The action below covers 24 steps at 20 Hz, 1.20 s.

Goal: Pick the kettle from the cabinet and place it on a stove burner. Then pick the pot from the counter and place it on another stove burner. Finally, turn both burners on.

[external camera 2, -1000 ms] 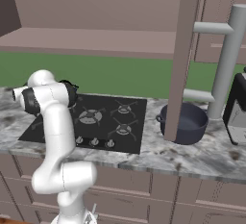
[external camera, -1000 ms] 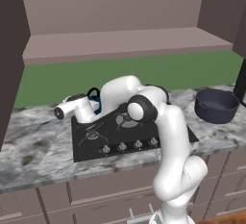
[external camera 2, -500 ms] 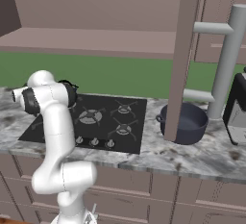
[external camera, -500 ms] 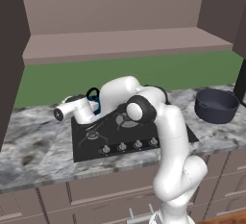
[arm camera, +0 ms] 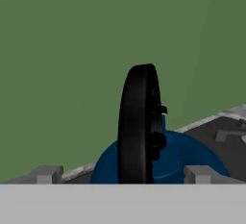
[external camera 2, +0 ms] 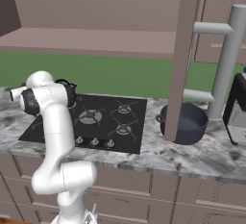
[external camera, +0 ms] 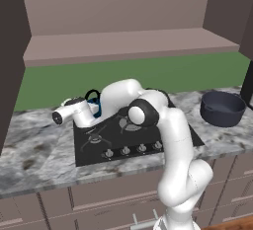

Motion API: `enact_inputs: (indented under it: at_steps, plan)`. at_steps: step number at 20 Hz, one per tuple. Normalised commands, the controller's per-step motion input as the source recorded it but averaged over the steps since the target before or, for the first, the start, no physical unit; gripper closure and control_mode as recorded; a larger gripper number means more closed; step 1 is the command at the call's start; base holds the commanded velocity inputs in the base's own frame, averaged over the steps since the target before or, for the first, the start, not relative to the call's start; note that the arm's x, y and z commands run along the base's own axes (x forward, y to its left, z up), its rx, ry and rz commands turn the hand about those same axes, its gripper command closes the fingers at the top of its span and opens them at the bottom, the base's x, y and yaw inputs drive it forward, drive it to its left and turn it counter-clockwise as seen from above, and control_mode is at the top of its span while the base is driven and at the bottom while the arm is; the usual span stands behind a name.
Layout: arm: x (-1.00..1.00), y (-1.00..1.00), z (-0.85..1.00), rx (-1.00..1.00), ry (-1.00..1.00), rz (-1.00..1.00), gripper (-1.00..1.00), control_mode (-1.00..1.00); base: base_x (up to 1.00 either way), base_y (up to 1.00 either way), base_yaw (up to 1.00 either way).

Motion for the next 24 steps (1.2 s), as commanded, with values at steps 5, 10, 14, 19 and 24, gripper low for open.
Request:
enact_inputs:
  at_steps: [5,10,14,19,24]
  plan:
    - [0.00,0.14,-0.05,0.00,-0.01,0.00,-1.00,-1.00,0.00,0.00,0.00]
    - [0.00,0.00,-0.10,0.00,-0.02,0.00,-1.00,-1.00,0.00,0.00,0.00]
    - [0.00,0.00,-0.02,0.00,0.00,0.00,-1.00,-1.00,0.00,0.00,0.00]
    - [0.06,-0.12,0.00,0.00,-0.01,0.00,-1.00,-1.00,0.00,0.00,0.00]
    - [0.11,-0.18,0.00,0.00,-0.02,0.00,-1.00,-1.00,0.00,0.00,0.00]
